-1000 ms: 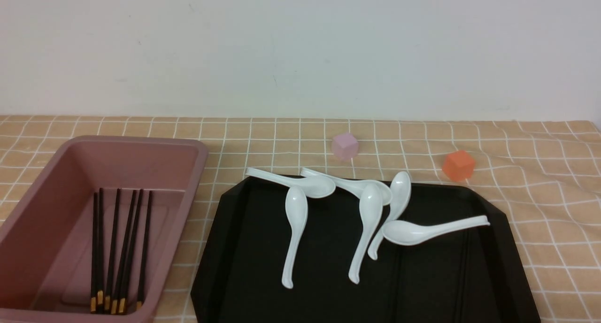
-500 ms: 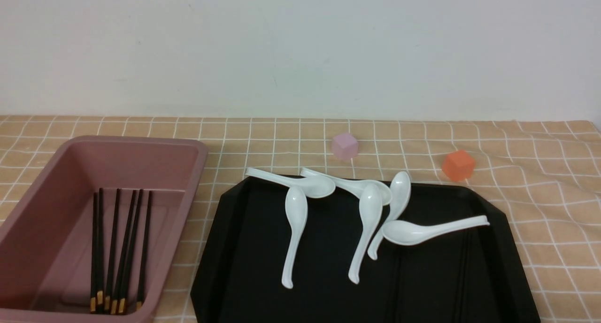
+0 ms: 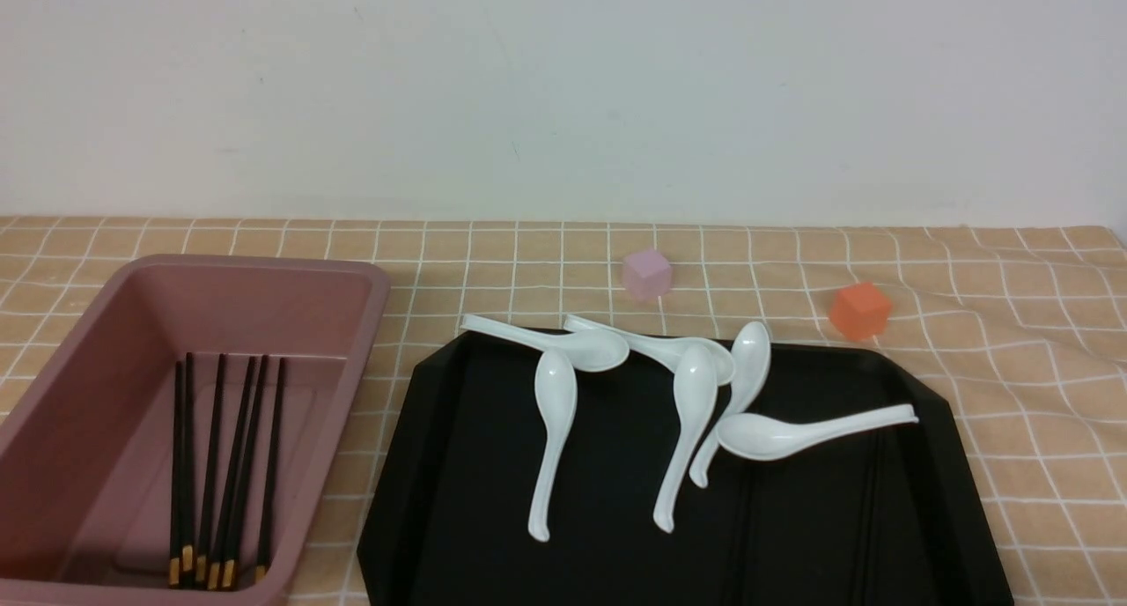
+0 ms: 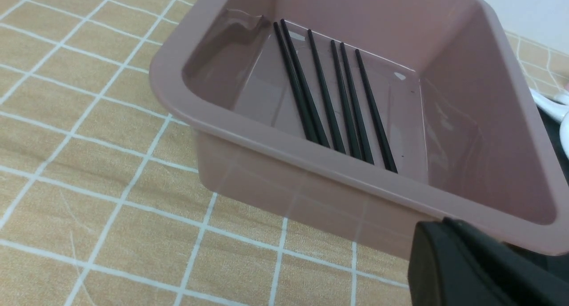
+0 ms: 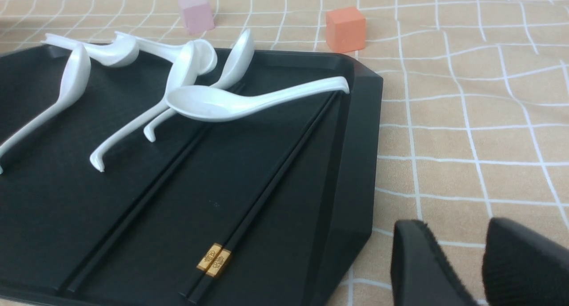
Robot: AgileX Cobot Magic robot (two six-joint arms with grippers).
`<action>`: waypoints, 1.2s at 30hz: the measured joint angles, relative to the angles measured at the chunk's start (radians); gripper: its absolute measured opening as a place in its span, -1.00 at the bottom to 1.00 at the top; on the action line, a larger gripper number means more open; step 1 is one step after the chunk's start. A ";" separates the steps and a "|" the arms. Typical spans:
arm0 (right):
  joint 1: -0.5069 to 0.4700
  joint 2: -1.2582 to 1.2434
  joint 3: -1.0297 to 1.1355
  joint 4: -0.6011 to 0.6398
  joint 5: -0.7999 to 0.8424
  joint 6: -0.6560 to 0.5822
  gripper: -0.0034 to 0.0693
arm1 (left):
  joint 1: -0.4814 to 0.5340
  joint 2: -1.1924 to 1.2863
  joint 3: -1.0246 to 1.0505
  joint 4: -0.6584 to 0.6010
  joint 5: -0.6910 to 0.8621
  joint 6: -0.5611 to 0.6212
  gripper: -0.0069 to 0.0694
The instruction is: On brown tablecloth take chopsticks from black tray and put them in box.
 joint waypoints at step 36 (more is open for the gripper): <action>0.000 0.000 0.000 0.000 0.000 0.000 -0.25 | 0.000 0.000 0.000 0.000 0.000 0.000 -0.71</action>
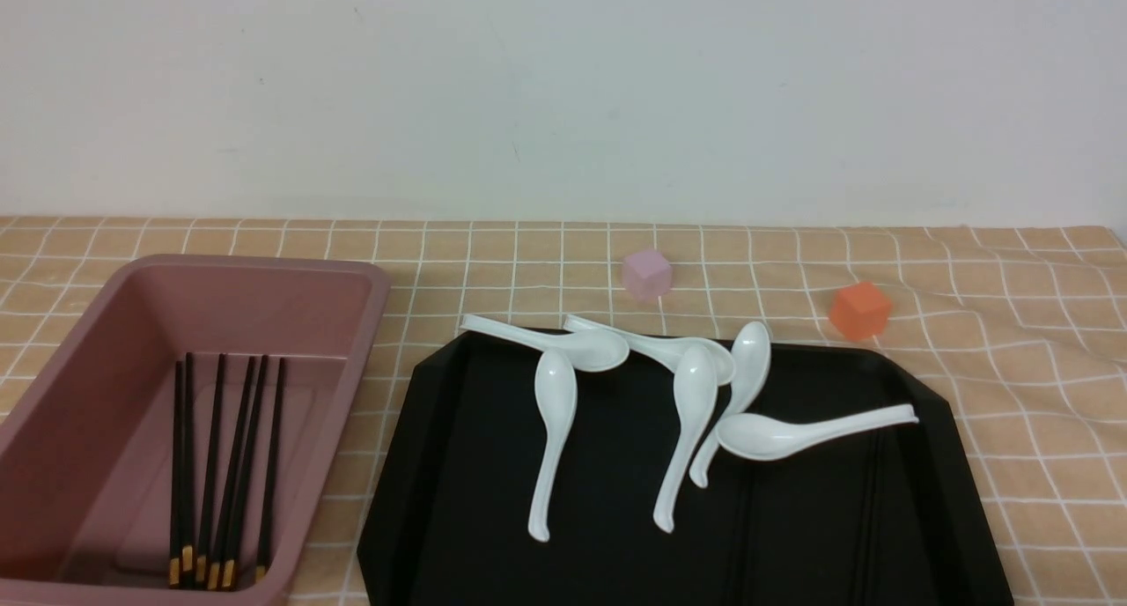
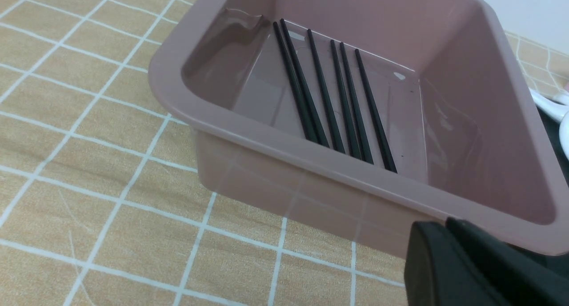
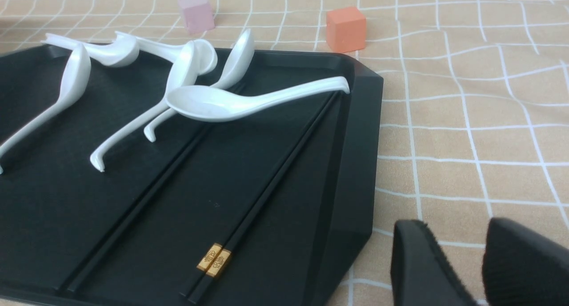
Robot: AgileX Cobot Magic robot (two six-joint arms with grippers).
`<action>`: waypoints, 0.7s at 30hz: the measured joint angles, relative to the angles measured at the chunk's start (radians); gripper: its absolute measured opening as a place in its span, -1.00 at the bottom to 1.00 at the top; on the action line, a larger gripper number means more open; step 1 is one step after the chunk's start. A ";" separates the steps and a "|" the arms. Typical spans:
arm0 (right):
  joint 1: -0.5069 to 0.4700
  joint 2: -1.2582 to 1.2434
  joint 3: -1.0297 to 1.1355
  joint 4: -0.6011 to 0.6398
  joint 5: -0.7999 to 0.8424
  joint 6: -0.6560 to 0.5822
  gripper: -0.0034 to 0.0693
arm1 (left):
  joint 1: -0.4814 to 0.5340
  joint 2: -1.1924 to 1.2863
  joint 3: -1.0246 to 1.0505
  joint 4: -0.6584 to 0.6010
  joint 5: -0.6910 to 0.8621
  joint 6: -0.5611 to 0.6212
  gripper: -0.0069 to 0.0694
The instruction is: On brown tablecloth take chopsticks from black tray and put them in box.
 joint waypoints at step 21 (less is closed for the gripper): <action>0.000 0.000 0.000 0.000 0.000 0.000 -0.25 | 0.000 0.000 0.000 0.000 0.000 0.000 -0.66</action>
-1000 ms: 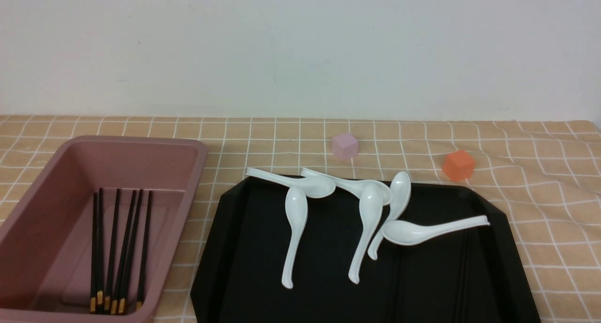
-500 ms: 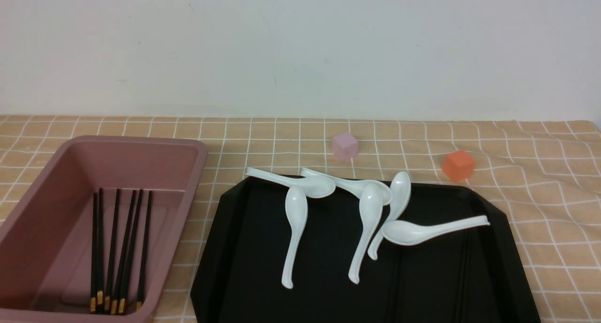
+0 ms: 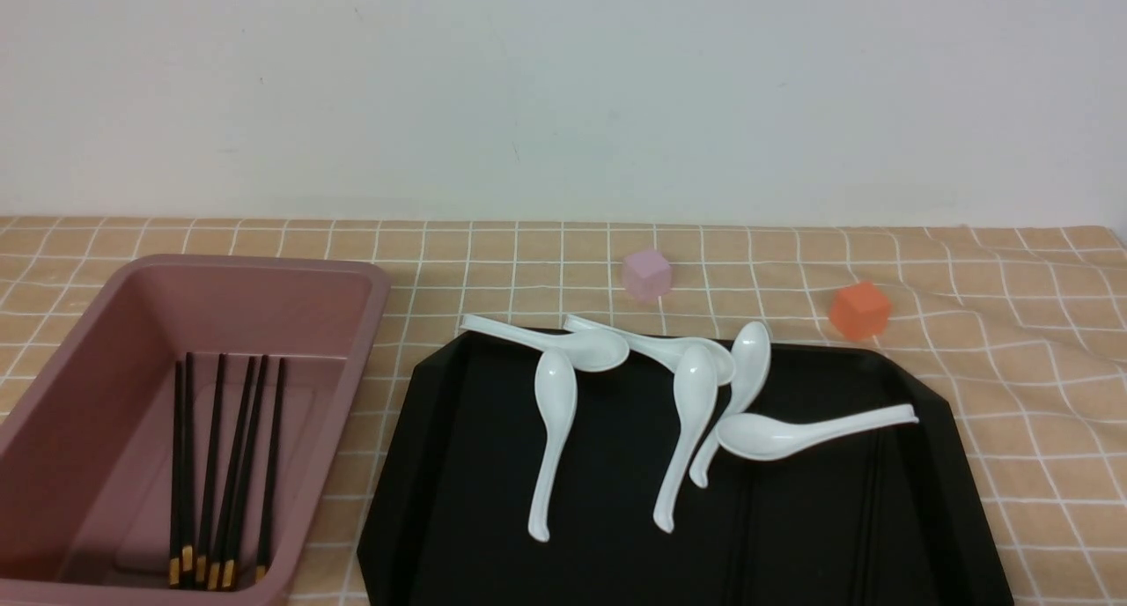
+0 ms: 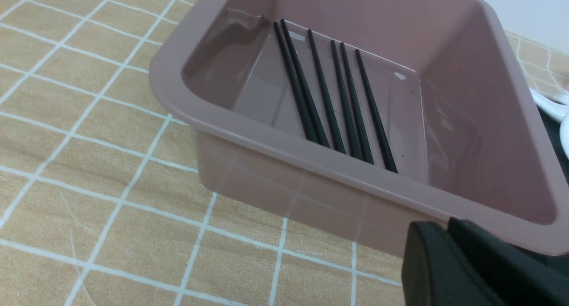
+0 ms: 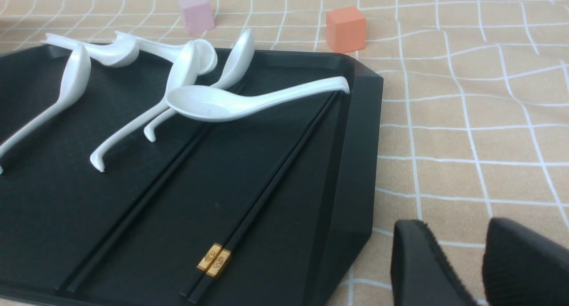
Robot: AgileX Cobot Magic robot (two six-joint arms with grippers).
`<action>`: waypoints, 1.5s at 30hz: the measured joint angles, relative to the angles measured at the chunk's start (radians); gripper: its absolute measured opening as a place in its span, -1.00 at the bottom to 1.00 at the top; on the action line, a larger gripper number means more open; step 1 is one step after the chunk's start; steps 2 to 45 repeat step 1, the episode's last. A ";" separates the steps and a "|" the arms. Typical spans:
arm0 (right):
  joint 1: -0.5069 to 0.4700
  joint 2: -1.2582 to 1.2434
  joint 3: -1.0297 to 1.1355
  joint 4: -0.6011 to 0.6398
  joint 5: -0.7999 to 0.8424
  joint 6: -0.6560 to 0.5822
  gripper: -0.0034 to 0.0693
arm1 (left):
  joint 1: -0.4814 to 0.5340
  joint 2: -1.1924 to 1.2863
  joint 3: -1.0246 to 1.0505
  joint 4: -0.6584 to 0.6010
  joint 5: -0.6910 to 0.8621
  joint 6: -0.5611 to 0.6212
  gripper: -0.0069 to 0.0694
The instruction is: On brown tablecloth take chopsticks from black tray and put them in box.
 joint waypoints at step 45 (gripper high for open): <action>0.000 0.000 0.000 0.000 0.000 0.000 -0.25 | 0.000 0.000 0.000 0.000 0.000 0.000 -0.66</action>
